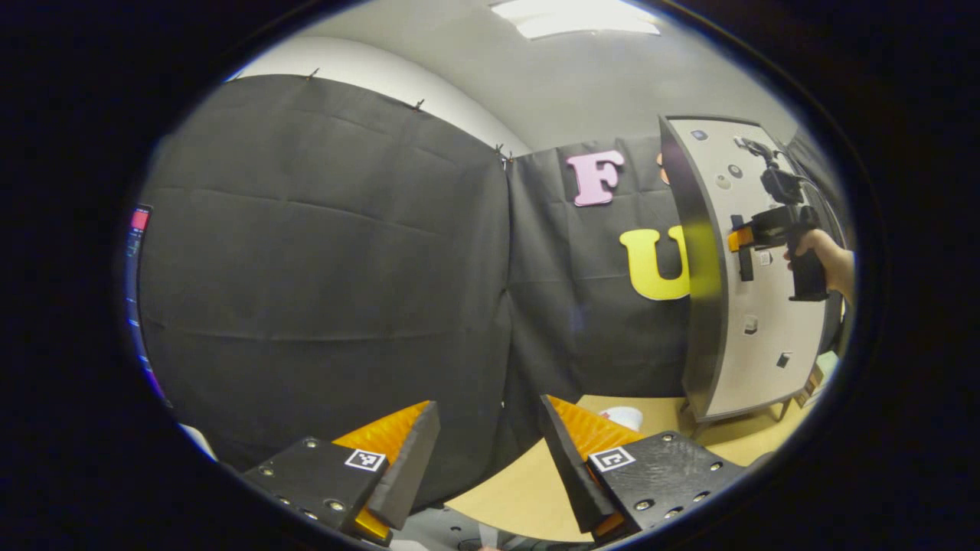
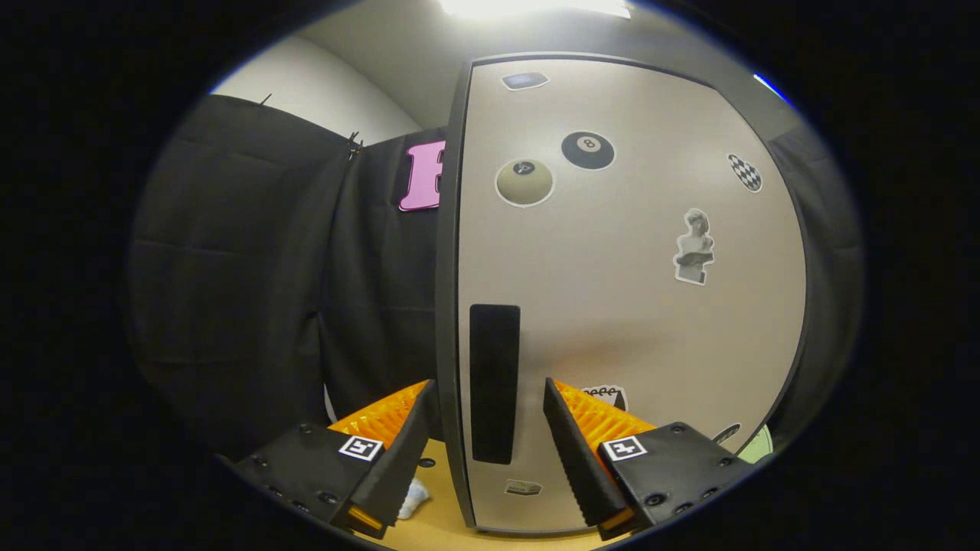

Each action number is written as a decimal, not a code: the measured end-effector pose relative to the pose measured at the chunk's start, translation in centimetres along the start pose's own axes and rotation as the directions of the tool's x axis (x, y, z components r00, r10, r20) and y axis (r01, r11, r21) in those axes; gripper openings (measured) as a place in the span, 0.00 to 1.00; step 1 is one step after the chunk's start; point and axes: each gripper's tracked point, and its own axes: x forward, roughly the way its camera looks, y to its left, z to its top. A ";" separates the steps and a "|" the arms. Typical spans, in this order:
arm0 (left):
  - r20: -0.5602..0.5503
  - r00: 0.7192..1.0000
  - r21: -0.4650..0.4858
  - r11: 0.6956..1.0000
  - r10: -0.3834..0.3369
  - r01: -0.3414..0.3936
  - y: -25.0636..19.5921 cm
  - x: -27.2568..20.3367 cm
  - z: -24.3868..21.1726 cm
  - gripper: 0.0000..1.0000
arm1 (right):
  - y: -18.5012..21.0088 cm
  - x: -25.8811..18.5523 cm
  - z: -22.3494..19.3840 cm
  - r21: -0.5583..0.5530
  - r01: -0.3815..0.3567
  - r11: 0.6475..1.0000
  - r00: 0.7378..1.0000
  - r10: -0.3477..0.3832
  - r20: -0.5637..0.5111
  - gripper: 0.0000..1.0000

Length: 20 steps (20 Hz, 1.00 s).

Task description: Open the cabinet door with the right hand, grasp the bottle in the cabinet with the left hand and place it on the coaster, then close the cabinet door with the right hand.

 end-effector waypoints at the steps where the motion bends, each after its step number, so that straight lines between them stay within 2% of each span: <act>1: -0.001 1.000 0.000 1.000 0.005 -0.005 0.5 0.1 -0.1 0.80 | 0.0 0.4 -0.1 -0.002 0.015 1.000 1.000 -0.015 -0.011 0.75; 3: -0.003 1.000 -0.001 1.000 0.011 -0.011 1.3 0.3 -0.2 0.79 | 0.4 1.2 -0.4 0.016 0.017 1.000 0.999 -0.016 -0.045 0.64; 4: -0.003 1.000 -0.003 1.000 0.011 -0.011 1.6 0.4 -0.3 0.81 | 0.6 1.6 -0.8 0.028 0.010 1.000 0.998 -0.008 -0.067 0.64; 5: -0.003 1.000 -0.004 1.000 0.009 -0.009 1.8 0.6 -0.3 0.81 | -0.4 1.5 -1.0 0.020 0.069 0.997 0.994 -0.068 -0.083 0.63; 6: -0.002 1.000 -0.005 1.000 0.005 -0.005 1.9 0.8 -0.2 0.79 | -0.3 1.7 -0.9 0.036 0.066 0.997 0.994 -0.063 -0.087 0.51; 7: 0.002 1.000 -0.006 1.000 -0.001 0.001 1.8 0.8 -0.2 0.79 | -0.2 1.7 -0.9 0.032 0.068 0.997 0.994 -0.065 -0.092 0.33; 8: 0.005 1.000 -0.006 1.000 -0.007 0.007 1.7 0.8 -0.1 0.79 | -0.3 1.6 -1.0 0.040 0.066 0.997 0.993 -0.062 -0.099 0.36; 10: 0.012 1.000 -0.005 1.000 -0.026 0.026 1.6 1.1 -0.1 0.79 | -0.2 1.5 -1.1 0.043 0.059 0.997 0.992 -0.054 -0.113 0.18; 11: 0.015 0.999 -0.002 0.999 -0.035 0.035 1.5 1.2 0.0 0.79 | -0.3 1.1 -1.1 0.039 0.051 0.998 0.991 -0.045 -0.126 0.18; 12: 0.020 0.999 -0.001 0.999 -0.046 0.046 1.4 1.3 0.1 0.79 | -0.3 1.3 -1.2 0.040 0.040 0.998 0.992 -0.035 -0.124 0.12; 13: 0.023 0.998 -0.002 0.998 -0.060 0.060 1.1 1.5 0.1 0.79 | -0.3 1.0 -1.2 0.046 0.031 0.998 0.991 -0.025 -0.128 0.11; 17: 0.033 0.991 -0.003 0.992 -0.130 0.130 0.4 2.0 0.3 0.80 | -0.3 -0.2 -1.2 0.072 -0.030 0.997 0.991 0.039 -0.129 0.12; 20: 0.028 0.977 -0.012 0.977 -0.212 0.212 -0.7 2.3 -0.6 0.80 | -0.6 -1.1 -1.2 0.086 -0.077 0.993 0.988 0.087 -0.126 0.12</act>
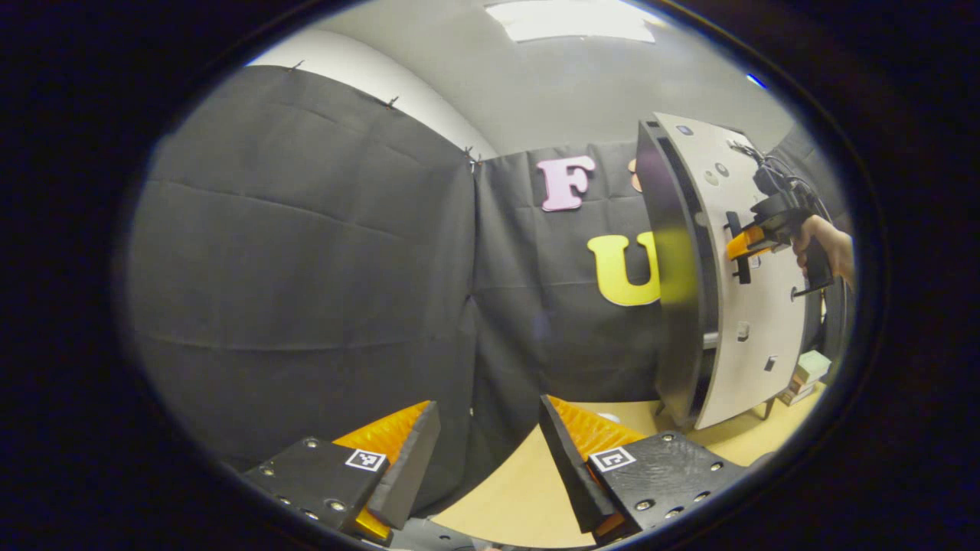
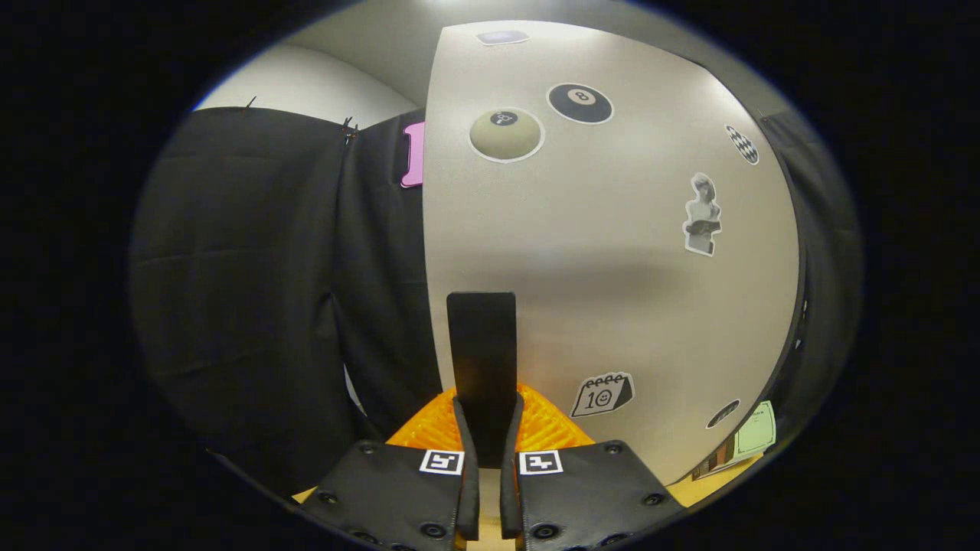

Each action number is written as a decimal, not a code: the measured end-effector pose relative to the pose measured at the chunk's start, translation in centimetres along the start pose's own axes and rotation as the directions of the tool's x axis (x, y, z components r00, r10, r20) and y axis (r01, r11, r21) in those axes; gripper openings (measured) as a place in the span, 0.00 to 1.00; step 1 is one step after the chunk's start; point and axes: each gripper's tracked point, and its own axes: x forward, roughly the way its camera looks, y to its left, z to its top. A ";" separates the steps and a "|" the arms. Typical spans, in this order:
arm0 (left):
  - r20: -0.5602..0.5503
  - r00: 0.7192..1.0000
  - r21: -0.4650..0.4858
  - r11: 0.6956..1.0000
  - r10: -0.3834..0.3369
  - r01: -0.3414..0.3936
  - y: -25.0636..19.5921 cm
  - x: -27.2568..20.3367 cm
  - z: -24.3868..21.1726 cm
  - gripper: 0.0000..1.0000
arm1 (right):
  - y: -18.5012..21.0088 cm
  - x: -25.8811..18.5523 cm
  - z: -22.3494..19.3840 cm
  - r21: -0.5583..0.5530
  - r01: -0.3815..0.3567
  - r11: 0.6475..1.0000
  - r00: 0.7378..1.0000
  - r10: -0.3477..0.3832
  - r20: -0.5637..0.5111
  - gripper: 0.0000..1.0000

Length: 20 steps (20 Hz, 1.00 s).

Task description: Open the cabinet door with the right hand, grasp the bottle in the cabinet with the left hand and place it on the coaster, then close the cabinet door with the right hand.

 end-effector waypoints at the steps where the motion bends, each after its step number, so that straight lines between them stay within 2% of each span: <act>1: 0.003 1.000 0.005 1.000 -0.026 0.026 -0.4 0.1 -0.1 0.80 | -0.1 -0.3 -0.1 0.000 -0.012 1.000 1.000 0.012 0.000 0.12; 4: 0.018 0.997 0.024 0.997 -0.074 0.073 -1.9 -0.1 0.4 0.81 | -0.6 -1.3 -0.4 -0.008 -0.049 0.999 0.999 0.049 0.002 0.11; 12: 0.027 0.982 0.019 0.982 -0.187 0.186 -9.6 -1.1 1.8 0.80 | -2.2 -3.2 -0.7 -0.017 -0.176 0.984 0.984 0.176 -0.007 0.12; 20: 0.049 0.973 0.035 0.974 -0.228 0.226 -14.4 -2.3 3.3 0.79 | -5.0 -5.0 -1.0 -0.003 -0.300 0.954 0.954 0.300 -0.021 0.12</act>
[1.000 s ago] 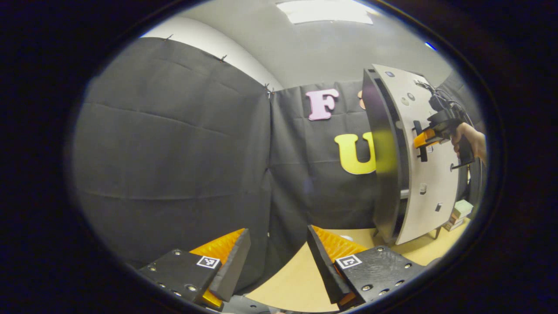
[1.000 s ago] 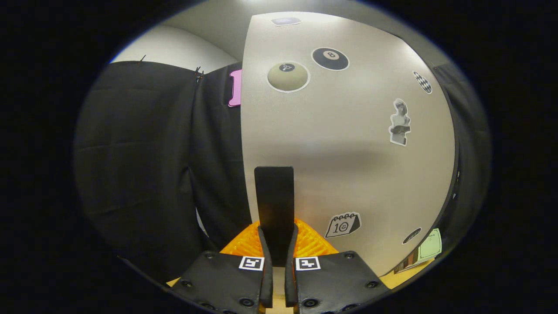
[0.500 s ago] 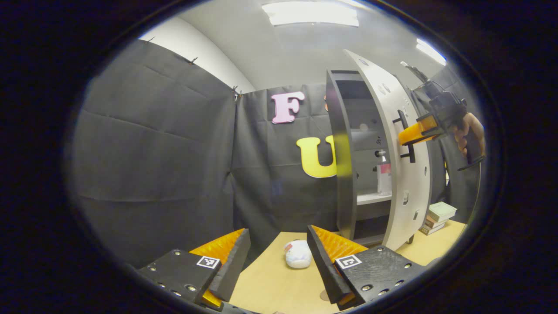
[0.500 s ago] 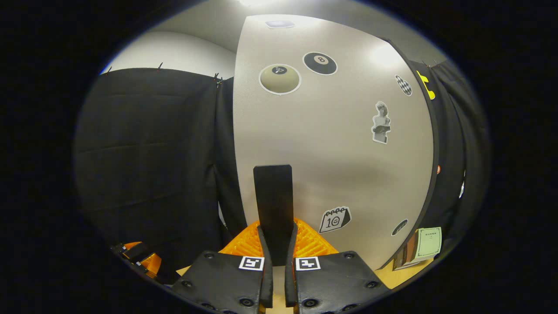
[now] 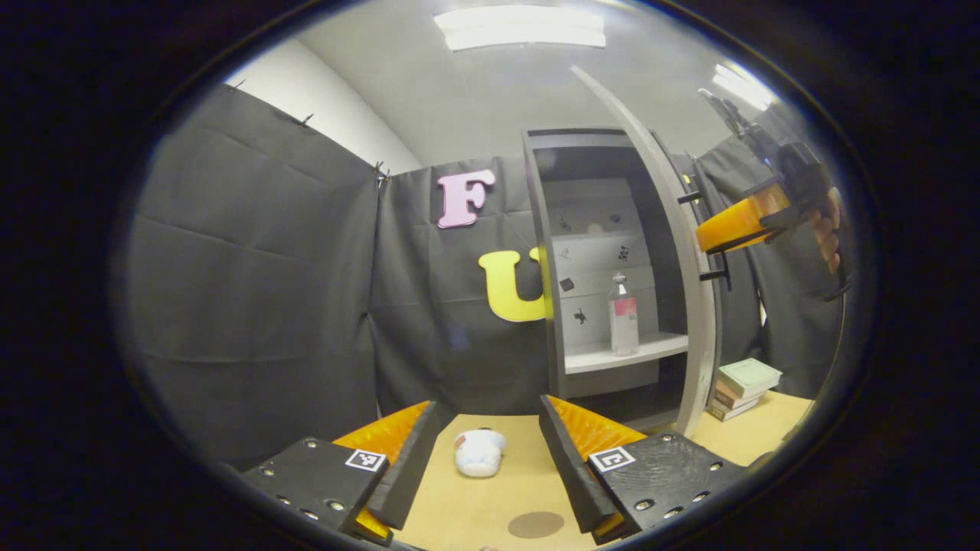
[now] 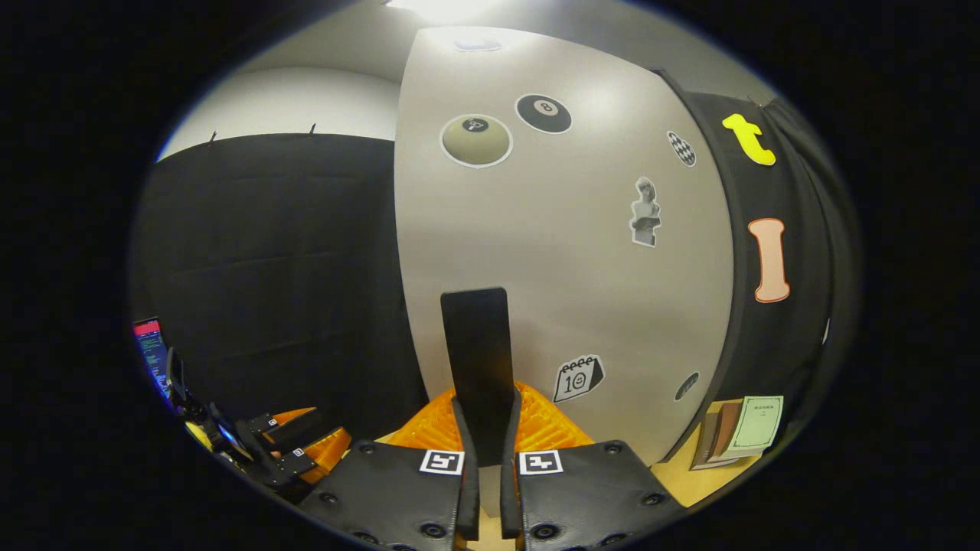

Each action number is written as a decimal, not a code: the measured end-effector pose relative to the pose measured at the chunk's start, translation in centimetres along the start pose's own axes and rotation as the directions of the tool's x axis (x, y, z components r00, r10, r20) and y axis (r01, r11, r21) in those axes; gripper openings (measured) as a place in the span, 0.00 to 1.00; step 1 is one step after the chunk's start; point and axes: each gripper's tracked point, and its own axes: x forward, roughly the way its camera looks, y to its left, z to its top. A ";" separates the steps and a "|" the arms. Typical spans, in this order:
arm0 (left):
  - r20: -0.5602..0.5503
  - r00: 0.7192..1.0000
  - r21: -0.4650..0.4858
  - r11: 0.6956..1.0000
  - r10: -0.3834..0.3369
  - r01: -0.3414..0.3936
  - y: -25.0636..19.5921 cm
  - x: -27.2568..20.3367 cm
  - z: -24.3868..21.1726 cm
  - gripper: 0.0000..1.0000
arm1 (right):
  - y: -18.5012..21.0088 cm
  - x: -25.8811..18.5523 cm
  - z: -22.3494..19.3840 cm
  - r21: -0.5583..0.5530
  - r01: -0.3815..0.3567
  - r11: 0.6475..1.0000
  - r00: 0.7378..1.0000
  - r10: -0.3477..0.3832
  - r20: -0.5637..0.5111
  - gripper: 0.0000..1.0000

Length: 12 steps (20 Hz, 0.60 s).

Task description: Open the cabinet door with the right hand, grasp the bottle in the cabinet with the left hand and place it on the coaster, then close the cabinet door with the right hand.

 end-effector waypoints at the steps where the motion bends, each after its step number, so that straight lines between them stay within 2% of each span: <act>1: 0.002 1.000 -0.001 1.000 -0.006 0.006 -0.6 0.1 0.1 0.79 | -0.3 -0.3 0.0 0.004 -0.006 1.000 1.000 0.006 0.000 0.12; 7: 0.013 0.998 -0.005 0.998 -0.064 0.064 -4.4 0.0 0.7 0.79 | -1.6 -2.5 -0.3 0.009 -0.024 1.000 1.000 0.024 0.002 0.12; 12: 0.018 0.994 -0.003 0.994 -0.112 0.112 -7.1 -0.1 1.0 0.79 | -2.6 -4.0 -0.4 -0.002 -0.002 1.000 1.000 0.002 0.011 0.10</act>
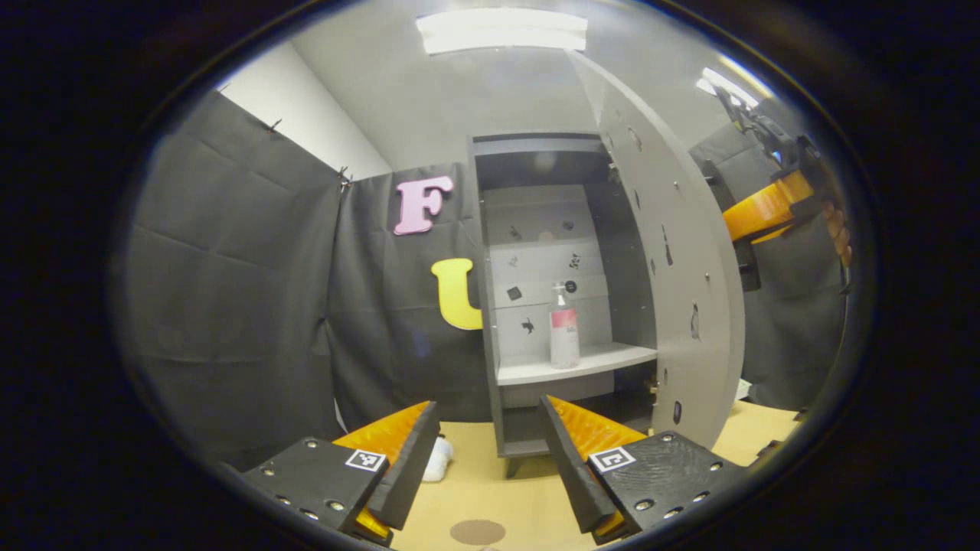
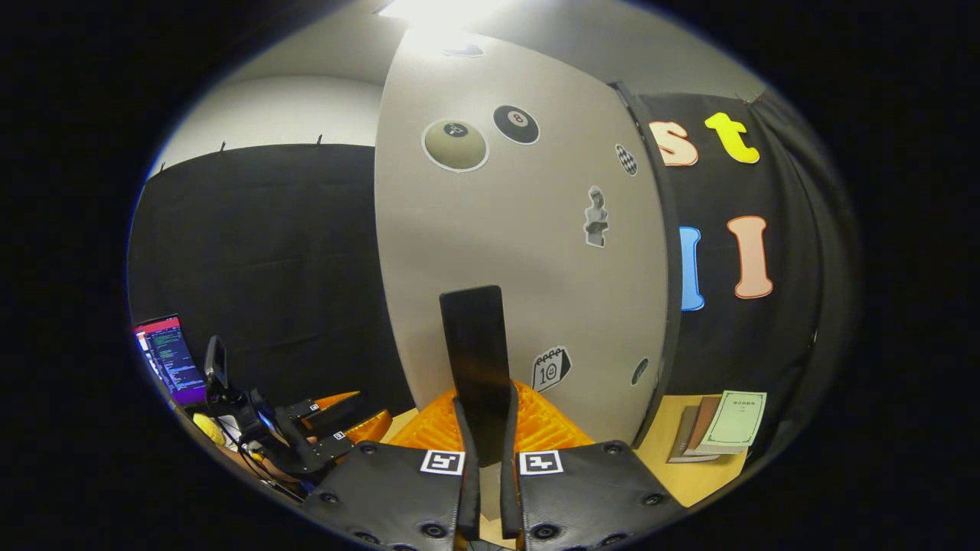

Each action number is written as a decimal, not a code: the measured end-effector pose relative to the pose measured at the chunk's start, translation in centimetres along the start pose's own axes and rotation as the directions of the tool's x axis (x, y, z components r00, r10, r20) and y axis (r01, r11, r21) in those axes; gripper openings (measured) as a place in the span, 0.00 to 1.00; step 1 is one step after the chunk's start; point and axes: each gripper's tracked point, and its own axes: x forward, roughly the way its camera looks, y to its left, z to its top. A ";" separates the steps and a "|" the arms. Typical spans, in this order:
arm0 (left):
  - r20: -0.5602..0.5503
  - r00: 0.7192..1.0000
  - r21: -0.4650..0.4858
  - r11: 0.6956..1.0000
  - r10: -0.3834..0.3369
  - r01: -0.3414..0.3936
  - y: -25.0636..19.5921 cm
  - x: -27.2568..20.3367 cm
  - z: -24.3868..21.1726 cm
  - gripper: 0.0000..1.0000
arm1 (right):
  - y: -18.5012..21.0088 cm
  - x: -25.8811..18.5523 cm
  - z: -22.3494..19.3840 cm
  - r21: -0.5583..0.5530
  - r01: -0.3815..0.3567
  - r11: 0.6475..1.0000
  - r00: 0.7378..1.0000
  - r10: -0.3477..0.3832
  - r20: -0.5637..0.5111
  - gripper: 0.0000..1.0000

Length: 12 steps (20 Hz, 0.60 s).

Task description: Open the cabinet door with the right hand, grasp the bottle in the cabinet with the left hand and place it on the coaster, then close the cabinet door with the right hand.

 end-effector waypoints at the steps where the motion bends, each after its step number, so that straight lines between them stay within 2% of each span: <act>1: 0.002 1.000 -0.004 1.000 -0.007 0.007 -0.5 0.2 0.1 0.79 | -0.2 -0.3 0.0 0.003 0.004 1.000 1.000 -0.004 0.004 0.12; 4: -0.001 1.000 -0.013 1.000 -0.022 0.022 -1.8 0.3 0.1 0.81 | -0.9 -0.8 0.1 0.009 0.018 1.000 1.000 -0.018 0.018 0.14; 8: 0.010 0.999 0.002 0.999 -0.040 0.040 -3.0 0.4 0.5 0.79 | -1.8 -1.8 0.0 0.011 0.039 0.999 0.999 -0.040 0.037 0.10; 12: 0.024 0.999 0.017 0.999 -0.037 0.036 -3.7 0.7 1.1 0.81 | -3.1 -3.2 0.1 0.013 0.062 0.998 0.996 -0.063 0.057 0.10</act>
